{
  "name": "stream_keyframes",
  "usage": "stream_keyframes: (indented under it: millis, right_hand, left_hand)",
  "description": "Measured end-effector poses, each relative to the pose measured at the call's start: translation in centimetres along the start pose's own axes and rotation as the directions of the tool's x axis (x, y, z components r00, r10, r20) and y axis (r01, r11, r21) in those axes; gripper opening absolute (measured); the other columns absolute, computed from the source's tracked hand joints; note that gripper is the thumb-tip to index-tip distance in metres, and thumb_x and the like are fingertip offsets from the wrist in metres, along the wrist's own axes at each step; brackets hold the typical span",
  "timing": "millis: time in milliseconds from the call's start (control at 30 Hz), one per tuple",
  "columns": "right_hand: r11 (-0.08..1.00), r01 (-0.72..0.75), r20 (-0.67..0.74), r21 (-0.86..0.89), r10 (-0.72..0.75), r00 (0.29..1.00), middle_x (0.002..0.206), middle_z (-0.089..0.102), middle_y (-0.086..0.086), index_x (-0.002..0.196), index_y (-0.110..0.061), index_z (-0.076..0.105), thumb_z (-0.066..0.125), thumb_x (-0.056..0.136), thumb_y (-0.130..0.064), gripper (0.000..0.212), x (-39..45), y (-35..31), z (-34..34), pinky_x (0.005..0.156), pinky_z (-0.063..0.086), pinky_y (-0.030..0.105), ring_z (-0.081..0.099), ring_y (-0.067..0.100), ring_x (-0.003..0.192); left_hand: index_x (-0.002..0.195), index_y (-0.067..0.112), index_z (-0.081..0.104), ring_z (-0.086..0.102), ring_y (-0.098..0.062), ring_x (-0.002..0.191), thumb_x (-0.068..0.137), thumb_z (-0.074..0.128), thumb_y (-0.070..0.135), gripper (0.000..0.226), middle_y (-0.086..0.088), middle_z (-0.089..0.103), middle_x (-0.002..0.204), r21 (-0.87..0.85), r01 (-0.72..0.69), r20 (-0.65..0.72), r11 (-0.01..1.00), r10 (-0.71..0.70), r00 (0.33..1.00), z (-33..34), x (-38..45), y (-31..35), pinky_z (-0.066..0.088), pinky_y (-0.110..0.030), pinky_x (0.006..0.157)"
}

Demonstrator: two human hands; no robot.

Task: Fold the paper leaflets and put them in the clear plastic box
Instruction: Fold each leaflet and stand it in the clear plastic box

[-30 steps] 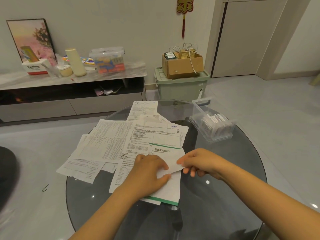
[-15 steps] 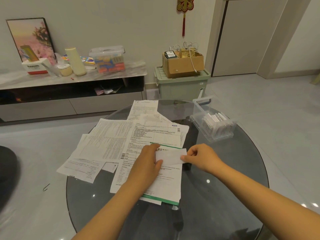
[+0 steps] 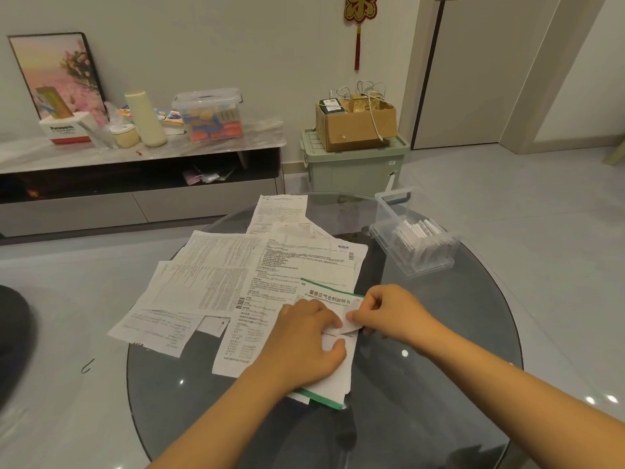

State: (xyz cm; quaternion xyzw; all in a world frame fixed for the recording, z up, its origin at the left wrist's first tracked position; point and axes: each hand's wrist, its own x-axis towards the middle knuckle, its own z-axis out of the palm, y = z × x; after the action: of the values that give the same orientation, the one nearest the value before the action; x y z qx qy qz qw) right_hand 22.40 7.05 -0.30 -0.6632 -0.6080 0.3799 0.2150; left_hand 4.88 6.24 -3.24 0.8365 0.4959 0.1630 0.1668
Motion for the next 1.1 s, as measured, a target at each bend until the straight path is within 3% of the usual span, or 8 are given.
stream_keyframes:
  millis: [167, 333, 500, 600, 700, 900, 1101]
  right_hand:
    - [0.973, 0.121, -0.081, 0.197, -0.107, 0.991, 0.087, 0.069, 0.002, 0.082, -0.019, 0.056, 0.068, 0.084, -0.024, 0.013, -0.4, -0.3, 0.5, 0.062, 0.049, 0.023, 0.065, 0.014, 0.074]
    - [0.958, 0.159, -0.043, 0.239, -0.153, 0.987, 0.092, 0.071, -0.003, 0.098, -0.028, 0.051, 0.050, 0.094, -0.020, 0.009, -0.3, -0.9, 1.2, 0.071, 0.051, 0.024, 0.068, 0.015, 0.079]
    - [0.987, 0.135, 0.010, 0.089, -0.137, 0.991, 0.095, 0.070, -0.004, 0.094, -0.028, 0.047, 0.051, 0.092, -0.016, 0.013, 0.0, -0.4, 1.6, 0.075, 0.053, 0.025, 0.065, 0.011, 0.083]
    - [0.981, 0.193, 0.046, -0.025, -0.192, 0.980, 0.099, 0.066, -0.009, 0.088, -0.030, 0.048, 0.057, 0.088, -0.014, 0.018, 0.2, 0.0, 1.6, 0.073, 0.049, 0.016, 0.062, 0.008, 0.088]
    - [0.924, 0.293, 0.103, -0.246, -0.275, 0.956, 0.098, 0.054, -0.013, 0.101, -0.026, 0.058, 0.065, 0.083, -0.022, 0.020, 0.1, 0.2, 1.6, 0.072, 0.041, 0.011, 0.052, 0.006, 0.092]
    - [0.821, 0.370, 0.112, -0.434, -0.358, 0.927, 0.117, 0.056, -0.004, 0.112, -0.025, 0.065, 0.064, 0.086, -0.031, 0.027, 0.1, -0.1, 2.0, 0.087, 0.042, 0.021, 0.053, 0.013, 0.106]
    - [0.712, 0.445, 0.124, -0.542, -0.456, 0.881, 0.101, 0.067, -0.002, 0.103, -0.020, 0.068, 0.050, 0.089, -0.031, 0.025, 0.1, -0.1, 1.9, 0.074, 0.050, 0.028, 0.057, 0.014, 0.088]
  left_hand:
    - [0.092, 0.030, 0.055, 0.052, -0.003, 0.091, 0.078, 0.059, 0.058, 0.031, 0.018, 0.055, 0.095, -0.185, 0.095, -0.053, 0.978, -0.106, 0.993, 0.0, 0.1, 0.3, 0.043, -0.023, 0.085]
    - [0.106, 0.025, 0.050, 0.057, -0.001, 0.082, 0.080, 0.067, 0.045, 0.036, 0.011, 0.058, 0.095, -0.401, 0.225, -0.056, 0.888, -0.269, 0.962, -0.6, 0.6, 0.2, 0.048, -0.019, 0.076]
    - [0.123, 0.023, 0.046, 0.050, 0.001, 0.084, 0.085, 0.065, 0.023, 0.043, 0.010, 0.049, 0.104, -0.299, 0.206, -0.038, 0.932, -0.228, 0.973, -0.3, 0.7, -0.7, 0.042, -0.015, 0.082]
    - [0.118, 0.021, 0.055, 0.045, 0.000, 0.098, 0.087, 0.064, 0.019, 0.033, 0.010, 0.042, 0.112, -0.229, 0.142, -0.022, 0.963, -0.151, 0.988, -0.1, 0.7, -1.2, 0.038, -0.016, 0.092]
    - [0.115, 0.021, 0.061, 0.038, -0.002, 0.114, 0.087, 0.064, 0.024, 0.028, 0.013, 0.044, 0.120, -0.166, 0.090, 0.030, 0.982, -0.087, 0.996, -0.4, 0.7, -1.5, 0.030, -0.013, 0.097]
    - [0.123, 0.021, 0.058, 0.037, -0.005, 0.120, 0.092, 0.057, 0.025, 0.031, 0.010, 0.050, 0.128, -0.072, 0.005, 0.056, 0.997, -0.001, 0.998, -1.0, 0.8, -1.5, 0.025, -0.013, 0.097]
    - [0.122, 0.023, 0.059, 0.040, -0.003, 0.117, 0.091, 0.058, 0.030, 0.032, 0.014, 0.052, 0.125, -0.062, 0.002, 0.040, 0.998, 0.001, 0.999, -1.2, 0.8, -1.6, 0.029, -0.012, 0.096]
